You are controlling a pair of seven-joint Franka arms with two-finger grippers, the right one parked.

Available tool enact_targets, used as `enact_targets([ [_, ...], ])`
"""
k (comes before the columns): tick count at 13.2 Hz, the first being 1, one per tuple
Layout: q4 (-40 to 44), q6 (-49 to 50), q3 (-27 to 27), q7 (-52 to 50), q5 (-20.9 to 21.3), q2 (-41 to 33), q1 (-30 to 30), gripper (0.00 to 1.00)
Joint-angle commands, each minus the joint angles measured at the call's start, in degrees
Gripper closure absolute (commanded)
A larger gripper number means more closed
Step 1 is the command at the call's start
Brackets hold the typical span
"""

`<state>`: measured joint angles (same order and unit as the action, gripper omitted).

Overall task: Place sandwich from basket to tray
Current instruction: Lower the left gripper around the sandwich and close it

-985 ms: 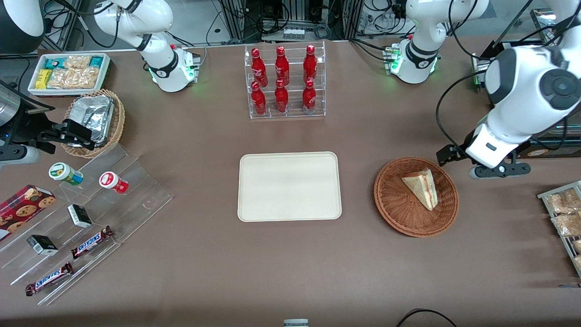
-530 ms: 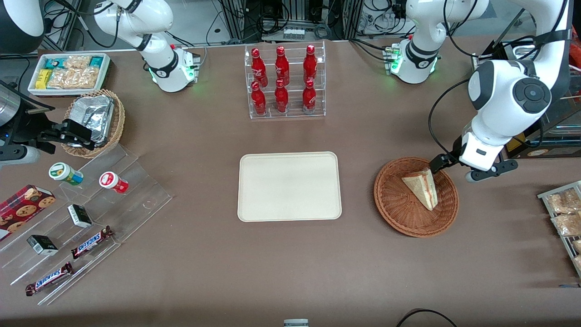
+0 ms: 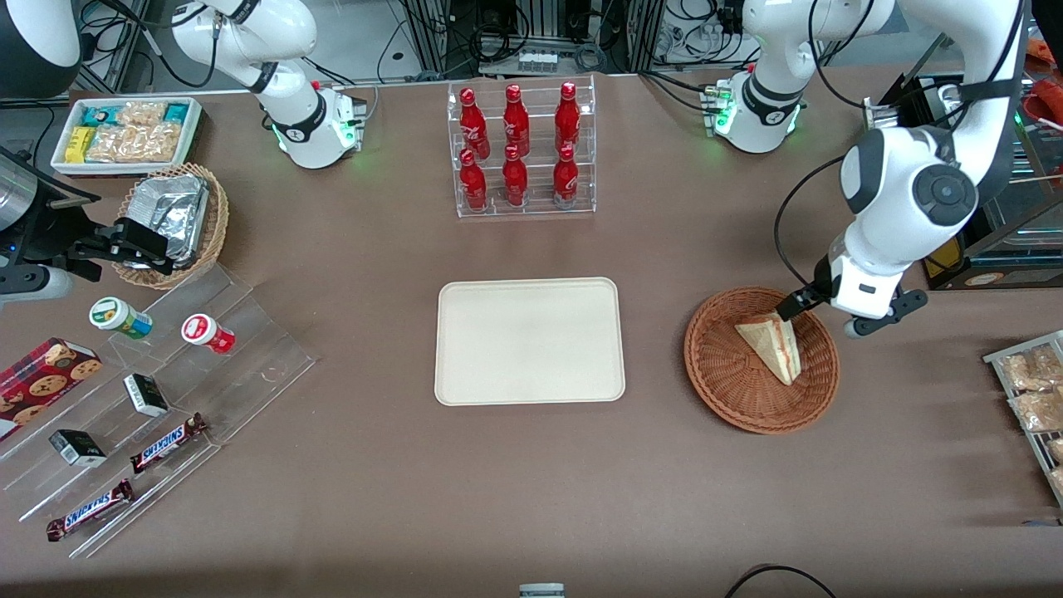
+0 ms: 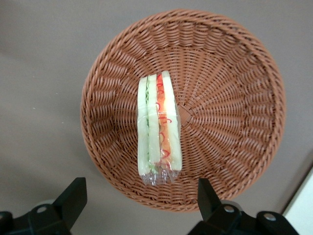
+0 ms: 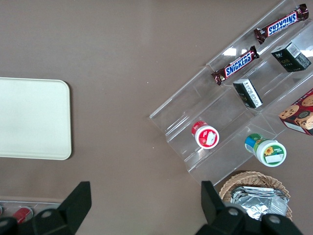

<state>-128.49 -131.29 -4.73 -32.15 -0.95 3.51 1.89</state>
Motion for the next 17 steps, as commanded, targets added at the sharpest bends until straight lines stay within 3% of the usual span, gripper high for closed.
enact_targets([
  [1, -0.6, -3.3, -0.3, -1.1, -0.7, 3.7, 0.0, 0.00],
  [9, -4.1, -14.7, -0.6, -6.2, -1.1, 8.4, 0.0, 0.01],
  [11, -4.1, -14.9, -1.2, -8.9, -1.1, 8.4, 0.0, 0.26],
  [12, -4.1, -14.9, -1.2, -9.9, -1.0, 8.4, 0.0, 0.50],
  [13, -4.1, -14.9, -1.2, -10.0, -1.0, 8.4, 0.0, 0.81],
  [14, -4.0, -14.4, -1.2, -9.9, -1.0, 8.2, 0.0, 1.00],
  [17, -3.6, -12.6, -1.3, -9.3, -0.9, 6.4, 0.1, 1.00],
])
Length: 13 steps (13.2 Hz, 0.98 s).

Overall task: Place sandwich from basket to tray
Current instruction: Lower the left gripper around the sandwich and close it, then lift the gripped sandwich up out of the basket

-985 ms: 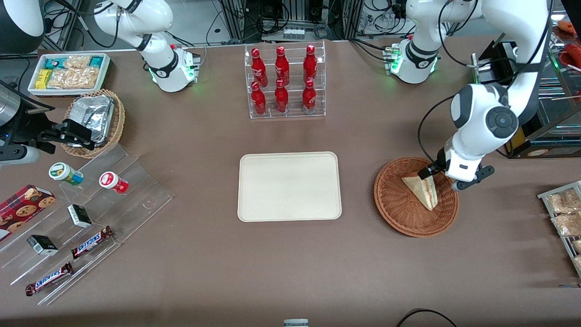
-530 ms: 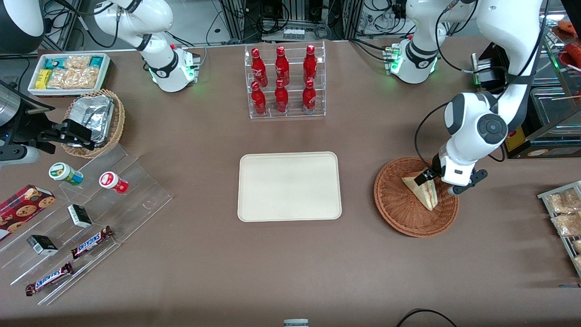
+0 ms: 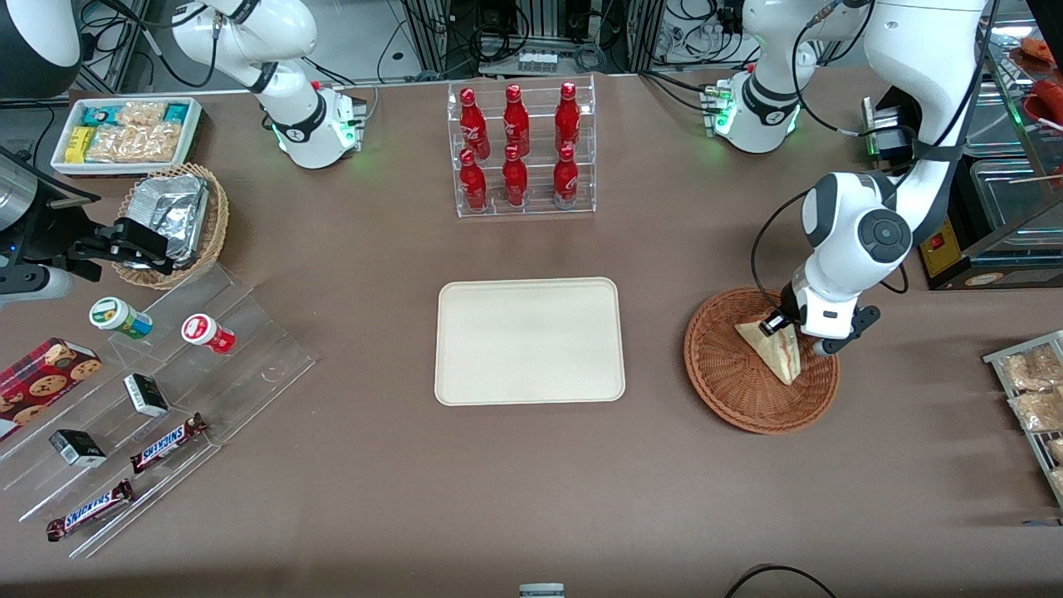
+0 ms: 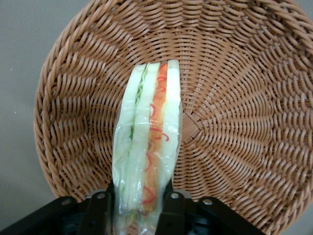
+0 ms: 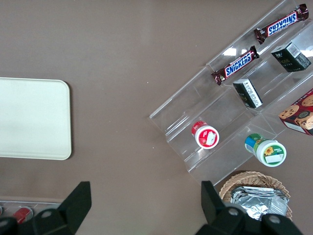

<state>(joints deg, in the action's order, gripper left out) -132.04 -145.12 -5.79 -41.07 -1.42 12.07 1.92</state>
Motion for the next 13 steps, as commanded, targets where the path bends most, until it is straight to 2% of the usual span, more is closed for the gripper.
enact_targets([
  [1, 0.5, 4.2, -0.3, 0.1, -0.3, -3.7, 0.1, 1.00],
  [5, 8.9, 20.0, -0.3, 2.5, 0.2, -7.3, 0.2, 1.00],
  [8, 15.0, 29.2, -0.3, 9.0, 0.3, -9.2, 0.5, 1.00],
  [11, 20.0, 33.2, -3.2, 14.1, 0.1, -9.2, 0.7, 1.00],
  [13, 20.6, 32.7, -7.3, 15.8, 0.4, -9.4, 0.7, 1.00],
])
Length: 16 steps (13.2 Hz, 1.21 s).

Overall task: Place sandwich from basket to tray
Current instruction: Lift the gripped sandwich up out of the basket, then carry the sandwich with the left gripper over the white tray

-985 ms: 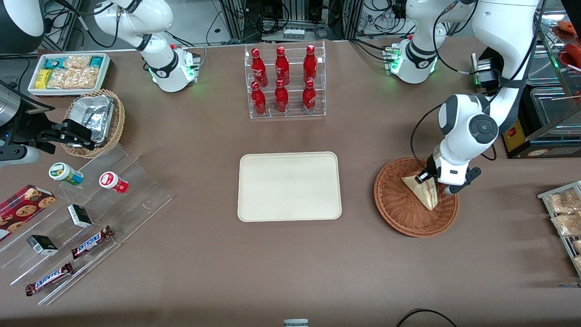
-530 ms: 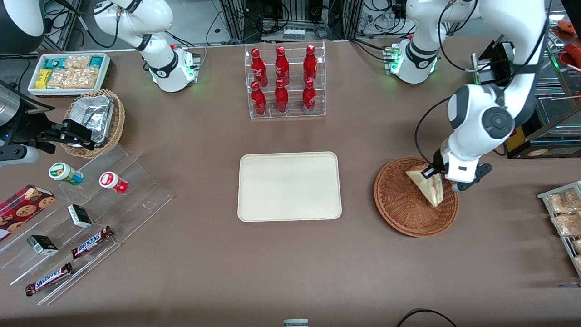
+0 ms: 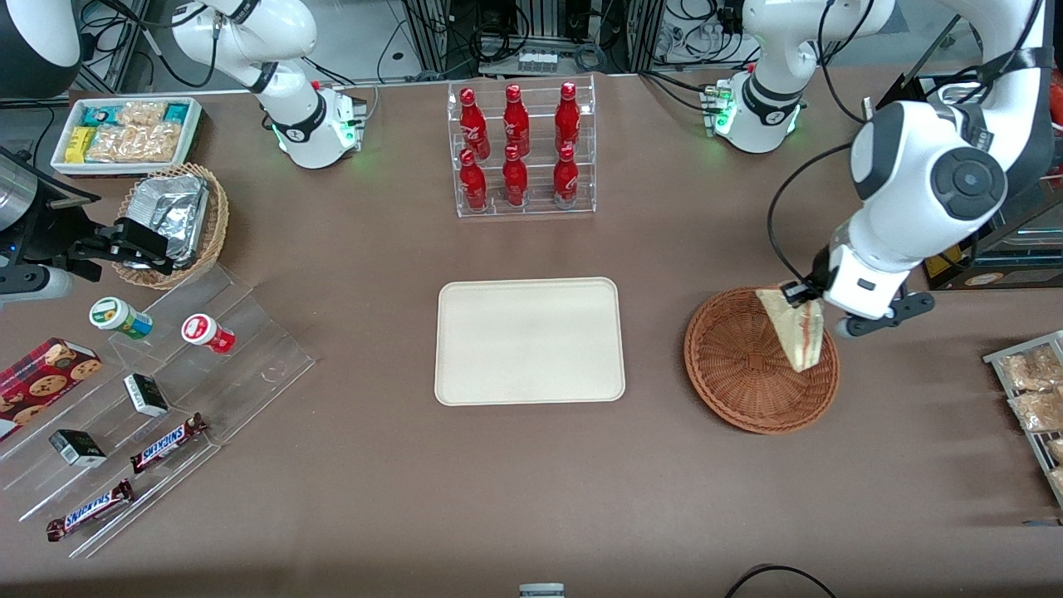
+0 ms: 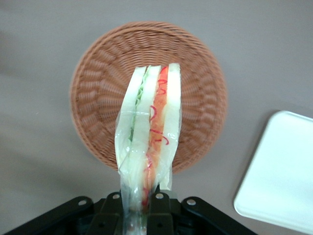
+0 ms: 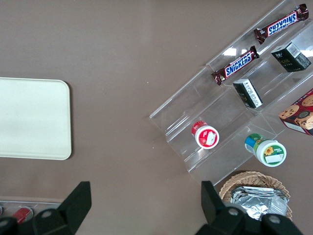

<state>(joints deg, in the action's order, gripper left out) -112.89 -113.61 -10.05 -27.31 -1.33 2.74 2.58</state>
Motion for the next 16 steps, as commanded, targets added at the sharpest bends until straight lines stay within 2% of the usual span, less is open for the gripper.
enact_targets([
  [1, 2.0, 1.1, -4.5, 4.2, 0.4, 0.0, 0.1, 1.00],
  [6, 2.4, -1.8, -12.1, 3.7, 1.4, 1.8, 0.1, 1.00],
  [9, 4.3, -2.3, -14.7, -3.8, 7.5, 5.4, 2.2, 1.00],
  [12, 7.7, -2.3, -18.1, -14.1, 10.6, 10.1, 3.7, 1.00],
  [16, 11.1, -2.3, -21.2, -27.8, 17.7, 16.6, 5.7, 1.00],
])
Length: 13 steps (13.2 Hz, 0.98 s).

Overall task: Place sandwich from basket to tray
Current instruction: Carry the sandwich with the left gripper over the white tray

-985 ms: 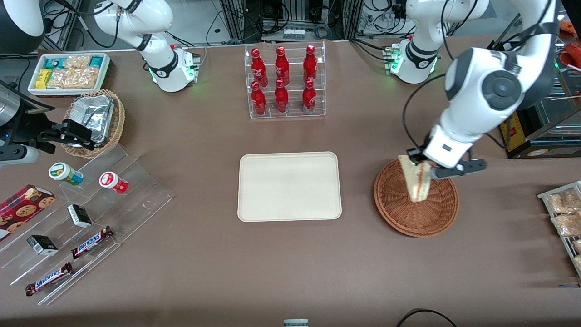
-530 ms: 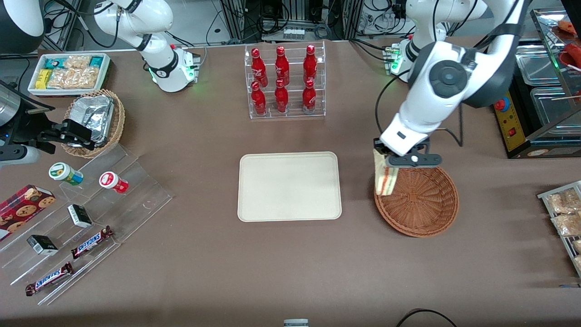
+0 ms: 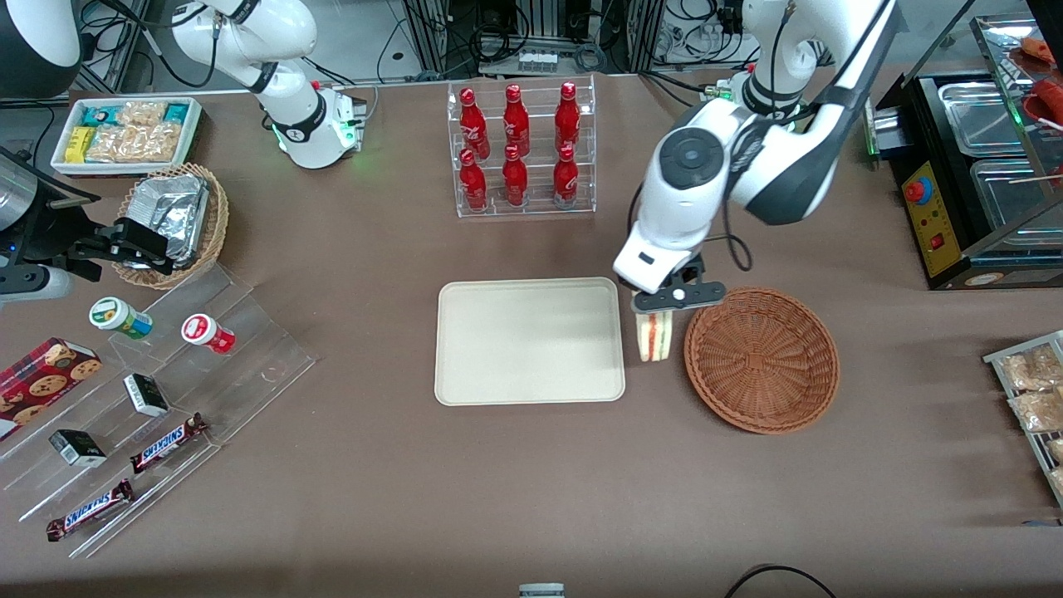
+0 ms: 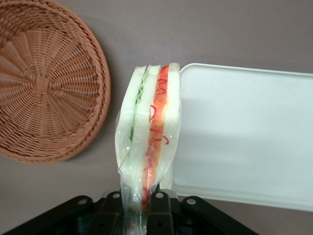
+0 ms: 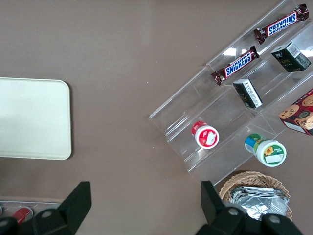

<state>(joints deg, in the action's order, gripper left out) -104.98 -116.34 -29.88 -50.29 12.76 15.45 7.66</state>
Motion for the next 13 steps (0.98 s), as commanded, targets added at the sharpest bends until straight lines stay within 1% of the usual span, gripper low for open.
enact_targets([
  [1, 3.3, 0.4, -2.4, -6.3, 4.9, 4.9, 0.7, 1.00],
  [4, 6.2, 0.2, -2.9, -7.8, 6.7, 9.8, 3.2, 1.00],
  [6, 7.0, -3.1, -3.3, -8.6, 7.2, 12.4, 5.4, 1.00],
  [7, 7.6, -4.0, -3.3, -8.7, 8.2, 14.1, 6.4, 1.00],
  [8, 8.6, -4.2, -3.3, -8.9, 10.7, 15.8, 7.2, 1.00],
  [9, 9.6, -4.2, -3.3, -8.9, 11.7, 17.5, 8.2, 1.00],
  [13, 11.0, -4.2, -3.3, -8.7, 12.4, 19.4, 9.5, 1.00],
])
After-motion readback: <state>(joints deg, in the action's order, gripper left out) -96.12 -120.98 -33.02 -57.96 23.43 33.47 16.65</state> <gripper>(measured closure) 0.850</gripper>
